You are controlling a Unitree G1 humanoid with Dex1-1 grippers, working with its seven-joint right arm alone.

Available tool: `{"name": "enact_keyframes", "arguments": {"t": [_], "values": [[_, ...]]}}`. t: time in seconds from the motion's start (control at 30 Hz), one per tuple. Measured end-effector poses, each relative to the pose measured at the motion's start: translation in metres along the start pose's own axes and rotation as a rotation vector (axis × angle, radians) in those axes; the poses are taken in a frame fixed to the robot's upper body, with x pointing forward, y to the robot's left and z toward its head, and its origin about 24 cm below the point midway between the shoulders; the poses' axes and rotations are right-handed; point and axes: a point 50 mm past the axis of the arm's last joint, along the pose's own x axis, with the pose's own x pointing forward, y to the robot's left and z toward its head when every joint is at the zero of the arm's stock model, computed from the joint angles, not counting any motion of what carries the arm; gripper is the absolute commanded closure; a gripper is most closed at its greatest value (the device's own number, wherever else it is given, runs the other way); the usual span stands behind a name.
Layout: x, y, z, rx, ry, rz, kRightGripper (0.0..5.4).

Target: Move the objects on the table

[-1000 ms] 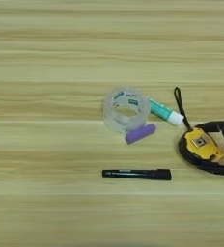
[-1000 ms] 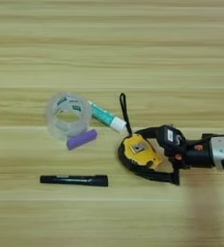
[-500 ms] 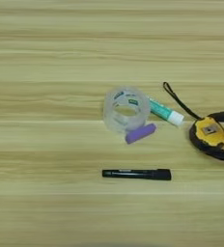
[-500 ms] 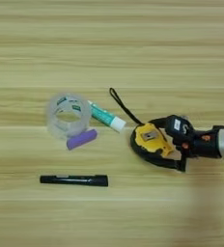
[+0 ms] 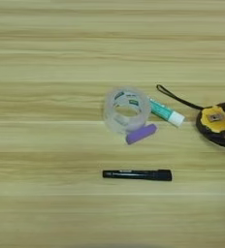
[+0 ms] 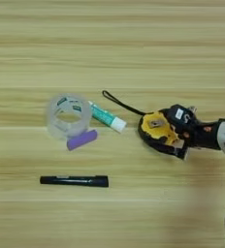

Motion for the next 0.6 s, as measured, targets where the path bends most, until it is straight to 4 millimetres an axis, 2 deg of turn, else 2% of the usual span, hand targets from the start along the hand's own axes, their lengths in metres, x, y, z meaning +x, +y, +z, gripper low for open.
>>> {"name": "enact_keyframes", "arguments": {"t": [0.33, 0.6], "values": [[0.014, 0.002, 0.002, 0.034, -0.009, -0.031, 0.71], [0.017, 0.000, 0.002, 0.037, 0.012, -0.042, 0.71]]}}
